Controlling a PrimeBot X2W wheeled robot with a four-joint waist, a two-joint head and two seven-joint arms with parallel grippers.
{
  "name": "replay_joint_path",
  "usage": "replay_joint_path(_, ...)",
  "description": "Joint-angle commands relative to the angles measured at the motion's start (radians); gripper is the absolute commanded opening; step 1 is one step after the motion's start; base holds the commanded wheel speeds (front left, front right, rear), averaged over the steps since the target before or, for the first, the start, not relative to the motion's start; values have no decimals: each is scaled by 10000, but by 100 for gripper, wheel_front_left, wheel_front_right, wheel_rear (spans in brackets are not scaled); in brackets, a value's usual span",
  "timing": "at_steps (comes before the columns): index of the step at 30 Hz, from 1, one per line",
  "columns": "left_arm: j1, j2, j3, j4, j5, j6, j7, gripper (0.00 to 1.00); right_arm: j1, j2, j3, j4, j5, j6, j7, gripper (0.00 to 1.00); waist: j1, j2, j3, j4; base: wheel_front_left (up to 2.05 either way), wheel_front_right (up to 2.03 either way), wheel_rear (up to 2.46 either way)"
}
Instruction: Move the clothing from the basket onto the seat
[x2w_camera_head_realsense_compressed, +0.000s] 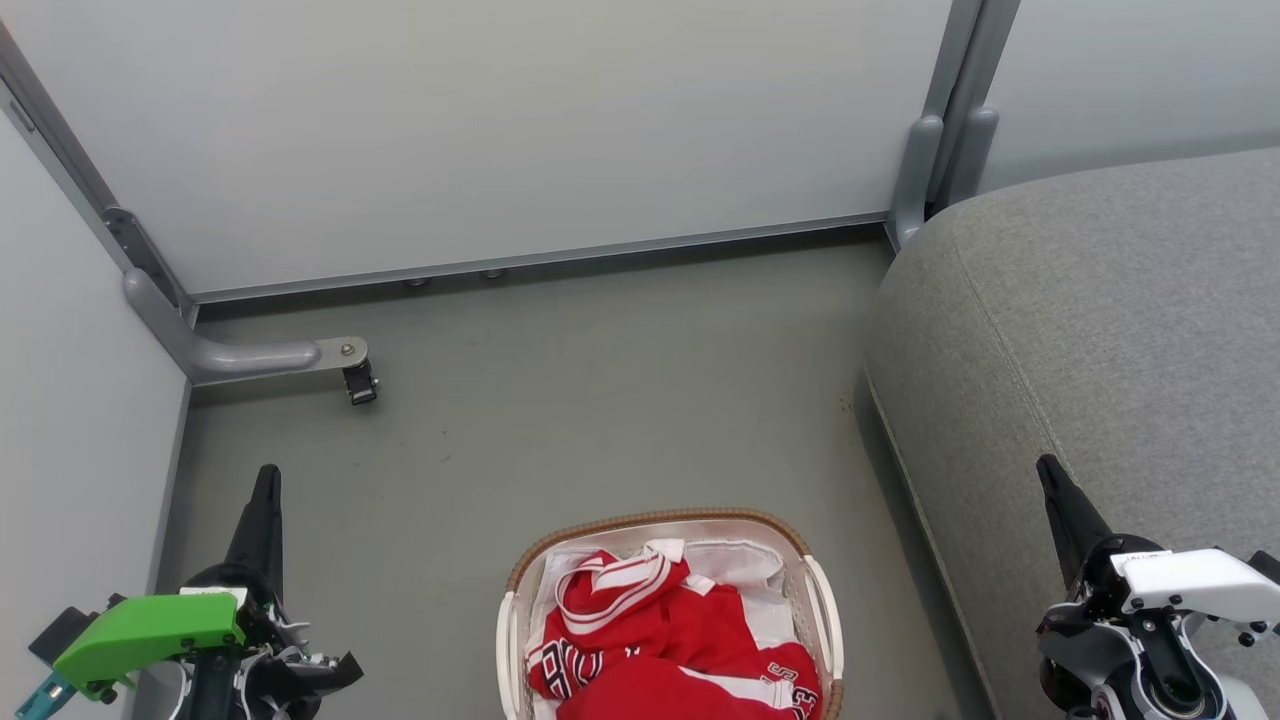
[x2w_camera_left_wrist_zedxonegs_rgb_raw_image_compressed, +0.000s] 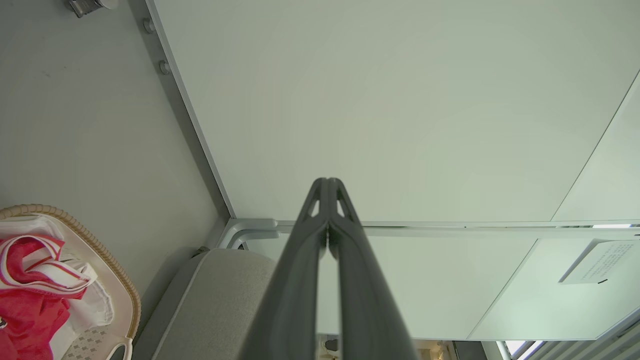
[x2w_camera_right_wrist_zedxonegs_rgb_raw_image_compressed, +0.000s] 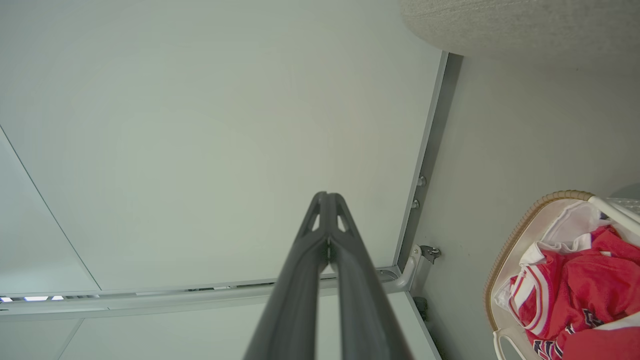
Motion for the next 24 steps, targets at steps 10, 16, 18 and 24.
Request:
replay_joint_path(10, -119, 20, 8, -13, 45, -42, 20, 0, -66, -56, -15, -37, 40, 0, 21, 0, 0, 0, 0, 0, 0, 0, 0)
replay_joint_path(16, -119, 20, 8, -13, 45, -42, 20, 0, -66, -56, -15, -37, 40, 0, 20, 0, 0, 0, 0, 0, 0, 0, 0)
replay_joint_path(18, -119, 20, 8, -13, 45, -42, 20, 0, -66, -56, -15, -37, 38, -1, 20, 0, 0, 0, 0, 0, 0, 0, 0)
replay_joint_path(24, -119, 20, 8, -13, 45, -42, 20, 0, -66, -56, -15, -37, 40, 0, 20, 0, 0, 0, 0, 0, 0, 0, 0)
